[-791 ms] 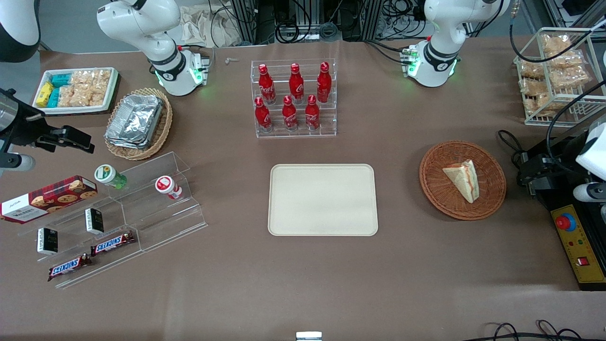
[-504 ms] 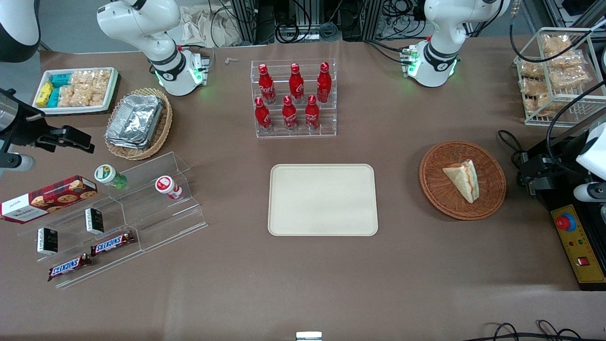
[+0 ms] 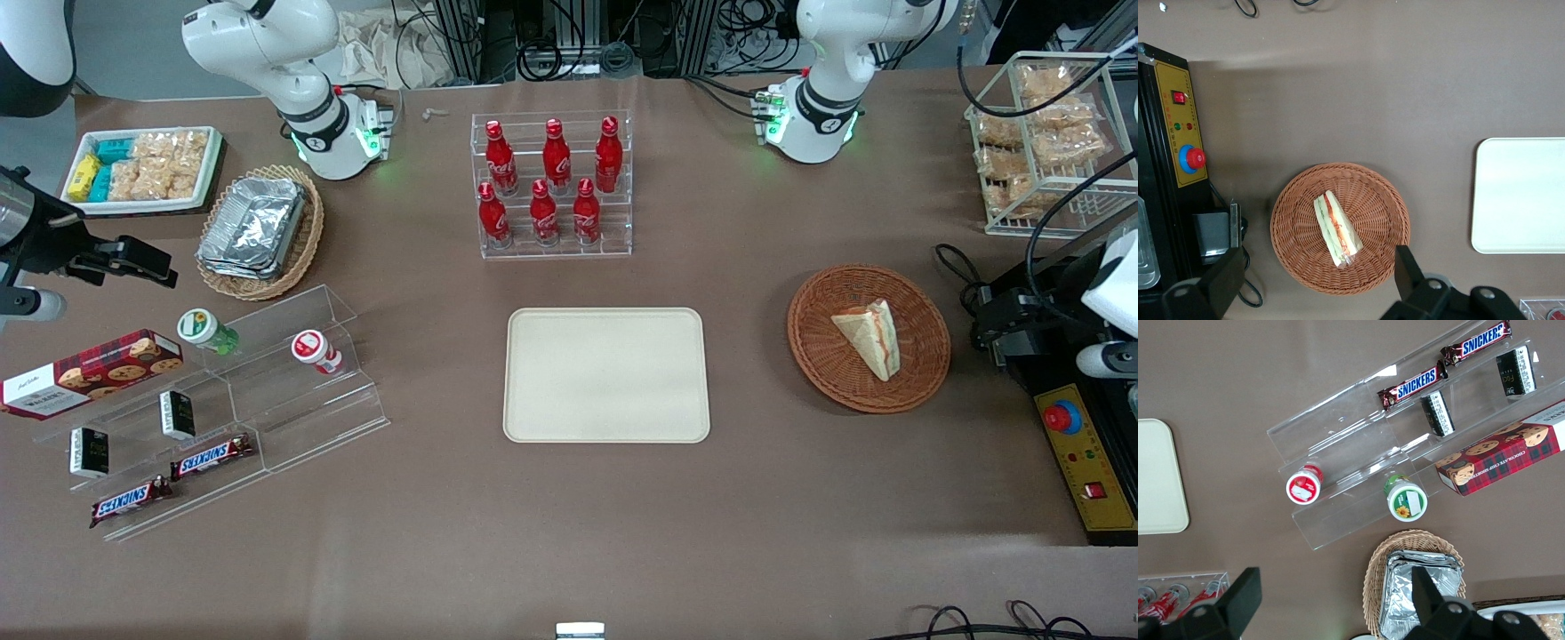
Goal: Place sandwich from basket to tray
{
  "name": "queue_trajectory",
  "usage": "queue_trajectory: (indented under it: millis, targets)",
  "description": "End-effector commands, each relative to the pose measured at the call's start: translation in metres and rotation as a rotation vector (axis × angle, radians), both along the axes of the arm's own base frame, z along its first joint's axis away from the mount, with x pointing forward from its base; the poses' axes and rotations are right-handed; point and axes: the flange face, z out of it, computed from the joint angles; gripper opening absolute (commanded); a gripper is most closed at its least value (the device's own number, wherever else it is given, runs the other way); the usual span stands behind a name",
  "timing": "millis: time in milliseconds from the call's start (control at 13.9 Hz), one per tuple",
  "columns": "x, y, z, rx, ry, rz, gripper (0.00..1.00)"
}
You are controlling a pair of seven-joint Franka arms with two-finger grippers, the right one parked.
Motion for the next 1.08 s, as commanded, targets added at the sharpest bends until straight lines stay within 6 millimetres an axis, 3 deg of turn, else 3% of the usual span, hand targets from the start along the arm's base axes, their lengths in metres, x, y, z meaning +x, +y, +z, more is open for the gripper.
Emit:
queue_trajectory:
  millis: [0, 576, 1007]
  targets:
    - [-0.003, 0.001, 0.007, -0.003, 0.009, 0.008, 1.00]
    - [-0.024, 0.000, -0.003, 0.010, 0.035, 0.109, 1.00]
    - [-0.058, 0.000, -0.051, 0.014, 0.084, 0.135, 1.00]
